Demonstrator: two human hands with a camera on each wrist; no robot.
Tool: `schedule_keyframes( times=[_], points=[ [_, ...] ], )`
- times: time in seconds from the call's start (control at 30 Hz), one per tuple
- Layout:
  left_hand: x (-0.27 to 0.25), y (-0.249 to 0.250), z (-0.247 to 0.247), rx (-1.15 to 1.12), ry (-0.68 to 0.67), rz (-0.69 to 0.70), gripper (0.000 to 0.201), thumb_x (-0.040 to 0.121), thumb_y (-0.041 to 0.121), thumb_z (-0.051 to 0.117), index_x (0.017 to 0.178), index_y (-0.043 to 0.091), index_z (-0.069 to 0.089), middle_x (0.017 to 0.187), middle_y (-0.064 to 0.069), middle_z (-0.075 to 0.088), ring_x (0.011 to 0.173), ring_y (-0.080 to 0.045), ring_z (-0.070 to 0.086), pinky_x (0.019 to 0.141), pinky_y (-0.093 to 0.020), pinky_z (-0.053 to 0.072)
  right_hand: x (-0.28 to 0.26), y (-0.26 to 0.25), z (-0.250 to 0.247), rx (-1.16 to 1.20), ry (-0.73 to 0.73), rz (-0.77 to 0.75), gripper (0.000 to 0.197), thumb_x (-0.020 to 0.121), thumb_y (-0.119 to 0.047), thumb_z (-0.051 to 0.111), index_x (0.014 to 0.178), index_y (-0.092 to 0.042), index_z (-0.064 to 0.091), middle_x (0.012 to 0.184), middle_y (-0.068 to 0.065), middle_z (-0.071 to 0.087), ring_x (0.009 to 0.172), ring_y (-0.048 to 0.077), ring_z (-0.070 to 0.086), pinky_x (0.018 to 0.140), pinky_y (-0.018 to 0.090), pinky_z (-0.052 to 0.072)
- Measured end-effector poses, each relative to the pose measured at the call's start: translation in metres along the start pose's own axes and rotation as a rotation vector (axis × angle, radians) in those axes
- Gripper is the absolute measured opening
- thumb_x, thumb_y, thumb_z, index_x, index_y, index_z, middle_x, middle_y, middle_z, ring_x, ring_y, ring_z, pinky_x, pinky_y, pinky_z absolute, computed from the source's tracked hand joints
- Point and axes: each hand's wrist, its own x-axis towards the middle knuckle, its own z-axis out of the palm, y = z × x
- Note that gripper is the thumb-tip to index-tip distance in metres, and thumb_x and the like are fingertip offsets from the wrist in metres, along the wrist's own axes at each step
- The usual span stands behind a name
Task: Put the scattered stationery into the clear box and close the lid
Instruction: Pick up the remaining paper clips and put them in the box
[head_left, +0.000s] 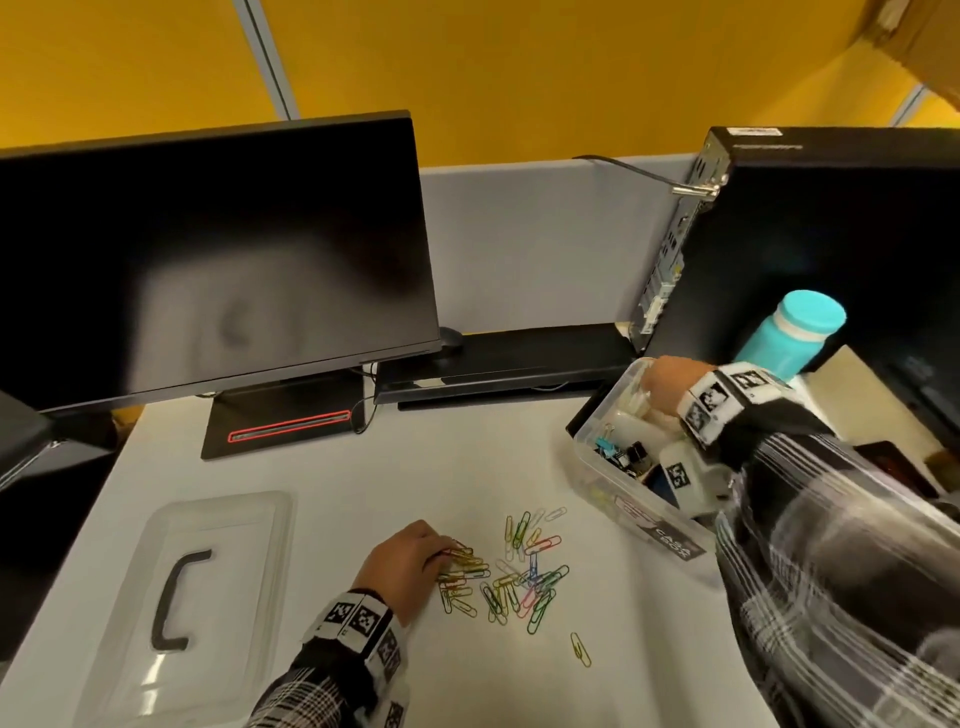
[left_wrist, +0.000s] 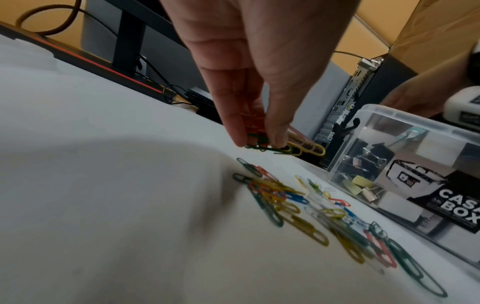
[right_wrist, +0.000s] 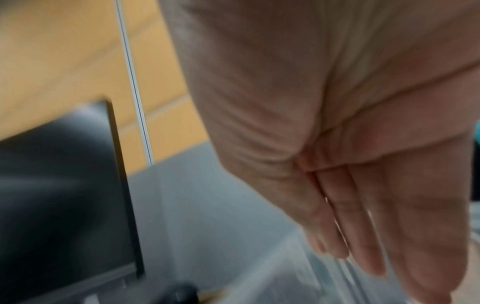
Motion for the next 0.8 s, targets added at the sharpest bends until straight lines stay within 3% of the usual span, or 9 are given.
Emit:
schedule_keyframes(
  times=[0.13,0.23,0.4,0.5,0.6,0.8],
  points=[
    [0.004,0.015,-0.020,0.006,0.046,0.075,0.024,0.094,0.029,0.051,0.113,0.027,0.066,0.100,0.015,0.055,0.090,-0.005,0.056,0.071,-0.004,0.033,-0.064,0.026,0.001,0.319,0.194,0.003,0.032,0.097,-0.016,0.042,0.125,-0.012,0.058,0.126,0.012,0.058,0.114,0.029,0.055,0.097,0.037,0.042],
    [0.020,0.053,-0.052,0.046,0.088,0.178,0.025,0.094,0.030,0.052,0.113,0.026,0.066,0.106,0.009,0.061,0.092,-0.010,0.060,0.081,-0.018,0.046,-0.110,0.053,0.025,0.439,0.289,0.016,0.037,0.098,-0.022,0.043,0.134,-0.015,0.048,0.138,0.011,0.048,0.123,0.029,0.048,0.103,0.039,0.036],
    [0.074,0.140,-0.092,0.157,0.132,0.311,0.027,0.095,0.032,0.048,0.115,0.025,0.064,0.109,0.004,0.059,0.094,-0.014,0.058,0.085,-0.032,0.050,-0.113,0.089,0.083,0.341,0.350,0.173,0.063,0.094,-0.039,0.046,0.146,-0.009,0.027,0.155,0.014,0.024,0.144,0.030,0.017,0.117,0.049,0.016],
    [0.113,0.186,-0.095,0.267,0.082,0.377,0.027,0.096,0.031,0.046,0.114,0.023,0.064,0.111,-0.002,0.057,0.095,-0.022,0.059,0.084,-0.038,0.050,-0.114,0.091,0.104,0.351,0.387,0.228,0.069,0.094,-0.045,0.042,0.148,-0.009,0.019,0.158,0.011,0.012,0.146,0.027,0.006,0.117,0.048,0.010],
    [0.151,0.228,-0.084,0.454,-0.015,0.389,0.029,0.096,0.031,0.045,0.113,0.018,0.065,0.114,-0.009,0.055,0.100,-0.030,0.056,0.080,-0.036,0.045,-0.118,0.088,0.121,0.371,0.442,0.216,0.072,0.092,-0.046,0.042,0.147,-0.005,0.020,0.157,0.016,0.012,0.146,0.031,0.004,0.117,0.051,0.013],
    [0.192,0.272,-0.046,0.624,-0.164,0.313,0.026,0.091,0.014,0.051,0.111,0.010,0.066,0.117,-0.015,0.062,0.105,-0.035,0.061,0.078,-0.035,0.046,-0.119,0.086,0.128,0.374,0.457,0.187,0.078,0.092,-0.052,0.034,0.149,-0.003,0.010,0.158,0.016,0.001,0.145,0.028,-0.012,0.117,0.038,-0.002]
  ],
)
